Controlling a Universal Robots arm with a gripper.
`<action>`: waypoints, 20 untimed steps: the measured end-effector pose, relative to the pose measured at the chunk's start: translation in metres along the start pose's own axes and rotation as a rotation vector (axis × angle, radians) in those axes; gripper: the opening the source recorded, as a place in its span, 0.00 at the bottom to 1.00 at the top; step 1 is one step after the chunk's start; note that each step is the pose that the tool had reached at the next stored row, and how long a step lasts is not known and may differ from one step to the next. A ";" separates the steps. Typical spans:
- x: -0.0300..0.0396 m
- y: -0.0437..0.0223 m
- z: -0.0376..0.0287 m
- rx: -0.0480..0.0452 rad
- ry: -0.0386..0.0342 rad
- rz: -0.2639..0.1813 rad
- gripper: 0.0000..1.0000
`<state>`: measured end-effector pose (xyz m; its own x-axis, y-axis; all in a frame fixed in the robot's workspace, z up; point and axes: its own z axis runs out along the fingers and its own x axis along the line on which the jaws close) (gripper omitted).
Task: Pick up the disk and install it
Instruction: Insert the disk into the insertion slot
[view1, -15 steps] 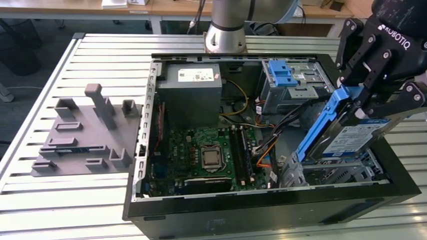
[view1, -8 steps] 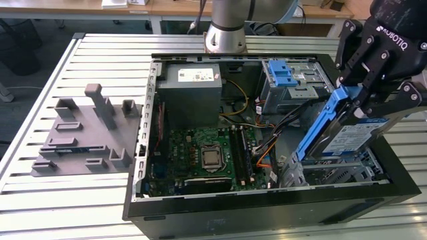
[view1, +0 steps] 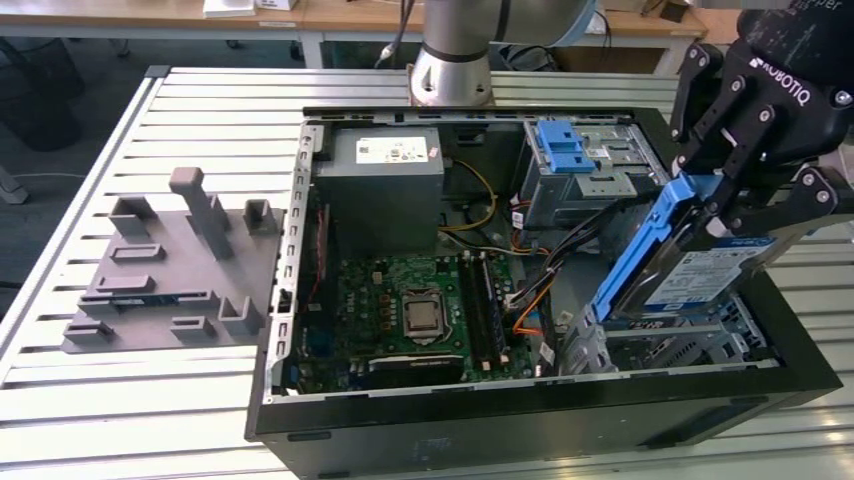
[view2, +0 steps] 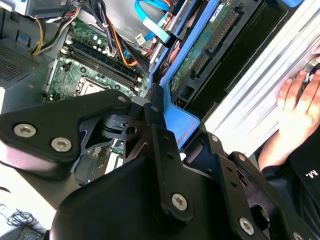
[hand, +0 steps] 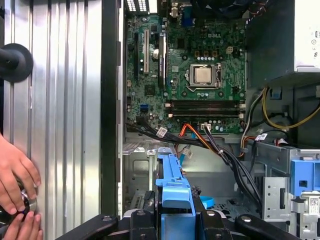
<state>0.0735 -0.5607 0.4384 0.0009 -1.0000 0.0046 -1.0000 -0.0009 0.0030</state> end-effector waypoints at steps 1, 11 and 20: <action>0.0001 -0.0001 0.0007 0.0000 -0.0001 0.000 0.36; 0.0009 -0.0002 0.0089 0.0000 0.0000 0.002 0.36; 0.0010 -0.0003 0.0191 0.0000 0.0000 0.002 0.36</action>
<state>0.0737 -0.5618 0.4192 -0.0007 -1.0000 0.0046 -1.0000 0.0007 0.0030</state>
